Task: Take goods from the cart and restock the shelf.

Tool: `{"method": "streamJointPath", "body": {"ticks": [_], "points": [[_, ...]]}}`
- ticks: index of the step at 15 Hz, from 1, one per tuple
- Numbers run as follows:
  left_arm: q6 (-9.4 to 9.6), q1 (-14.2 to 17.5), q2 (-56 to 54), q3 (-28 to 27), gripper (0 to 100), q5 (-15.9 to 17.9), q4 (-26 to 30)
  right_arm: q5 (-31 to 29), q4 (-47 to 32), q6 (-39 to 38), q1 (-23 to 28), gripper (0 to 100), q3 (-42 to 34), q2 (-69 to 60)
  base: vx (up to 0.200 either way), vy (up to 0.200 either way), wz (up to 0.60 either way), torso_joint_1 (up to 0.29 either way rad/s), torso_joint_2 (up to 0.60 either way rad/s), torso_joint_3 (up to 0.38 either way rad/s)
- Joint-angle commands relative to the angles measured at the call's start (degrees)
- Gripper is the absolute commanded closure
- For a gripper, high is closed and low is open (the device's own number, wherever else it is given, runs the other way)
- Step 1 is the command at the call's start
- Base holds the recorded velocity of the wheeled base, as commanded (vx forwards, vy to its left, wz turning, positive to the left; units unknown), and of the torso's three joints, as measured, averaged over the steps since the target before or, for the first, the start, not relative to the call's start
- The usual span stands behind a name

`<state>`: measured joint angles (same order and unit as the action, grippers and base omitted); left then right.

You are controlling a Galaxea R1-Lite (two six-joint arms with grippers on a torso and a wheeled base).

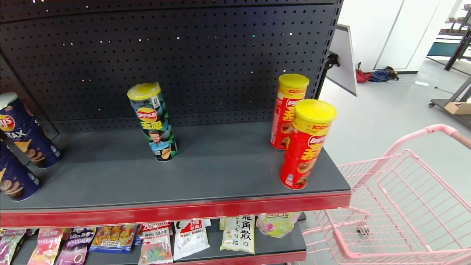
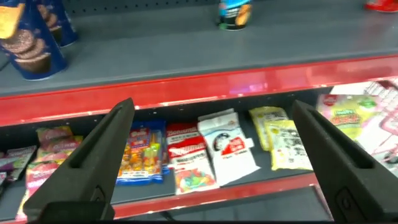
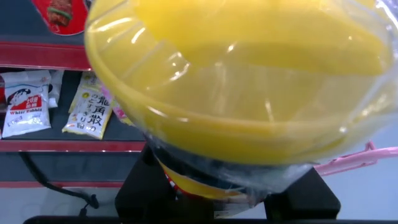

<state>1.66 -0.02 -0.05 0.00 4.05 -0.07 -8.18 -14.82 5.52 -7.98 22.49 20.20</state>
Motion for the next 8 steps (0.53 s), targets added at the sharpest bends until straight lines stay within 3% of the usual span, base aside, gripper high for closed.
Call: {"method": "streamJointPath", "body": {"ticks": [1,8], "points": [[0.01,0.02,0.05,0.00,0,0.00,-0.01,0.09,0.06,0.01,-0.01,100,0.01,-0.25,0.000,0.200,0.00,0.017,0.01,0.002],[0.01,0.02,0.05,0.00,0,0.00,-0.01,0.09,0.06,0.01,-0.01,100,-0.08,-0.51,0.000,0.200,0.00,0.004,0.00,0.001]]}}
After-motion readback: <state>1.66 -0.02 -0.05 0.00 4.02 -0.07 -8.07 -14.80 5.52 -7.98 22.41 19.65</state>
